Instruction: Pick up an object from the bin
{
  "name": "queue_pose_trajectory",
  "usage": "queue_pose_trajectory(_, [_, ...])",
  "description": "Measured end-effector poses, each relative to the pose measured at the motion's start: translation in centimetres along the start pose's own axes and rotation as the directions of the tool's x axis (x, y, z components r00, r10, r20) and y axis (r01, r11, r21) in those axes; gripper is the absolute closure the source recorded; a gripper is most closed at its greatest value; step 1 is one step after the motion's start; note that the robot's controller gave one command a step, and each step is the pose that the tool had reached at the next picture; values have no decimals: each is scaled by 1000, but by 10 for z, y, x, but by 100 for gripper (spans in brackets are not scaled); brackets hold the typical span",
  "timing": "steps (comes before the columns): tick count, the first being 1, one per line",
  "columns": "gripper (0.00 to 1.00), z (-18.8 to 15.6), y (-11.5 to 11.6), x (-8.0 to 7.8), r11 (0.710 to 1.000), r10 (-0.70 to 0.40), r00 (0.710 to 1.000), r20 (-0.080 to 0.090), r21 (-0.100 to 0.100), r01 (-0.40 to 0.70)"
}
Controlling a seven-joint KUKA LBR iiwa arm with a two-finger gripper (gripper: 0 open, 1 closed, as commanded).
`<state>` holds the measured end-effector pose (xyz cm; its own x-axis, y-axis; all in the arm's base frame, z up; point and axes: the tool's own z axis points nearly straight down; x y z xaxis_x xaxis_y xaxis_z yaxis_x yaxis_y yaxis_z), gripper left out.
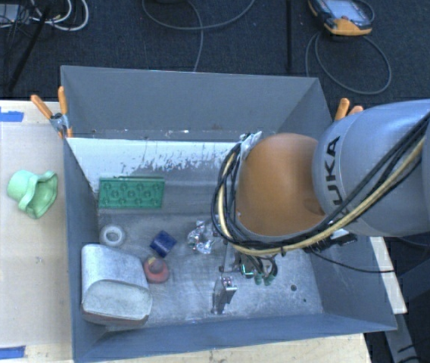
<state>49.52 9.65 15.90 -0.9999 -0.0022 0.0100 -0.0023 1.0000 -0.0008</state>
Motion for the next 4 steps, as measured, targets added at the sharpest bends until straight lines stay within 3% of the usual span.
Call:
queue_pose_trajectory(1, [0,43,43,-85,994,-113,994,11,-1,113])
queue_pose_trajectory(2, [0,86,76,-83,982,-188,982,10,1,188])
queue_pose_trajectory(3, [100,81,75,-86,983,-183,983,18,-1,183])
queue_pose_trajectory(4, [100,-120,73,-79,981,-193,981,20,0,193])
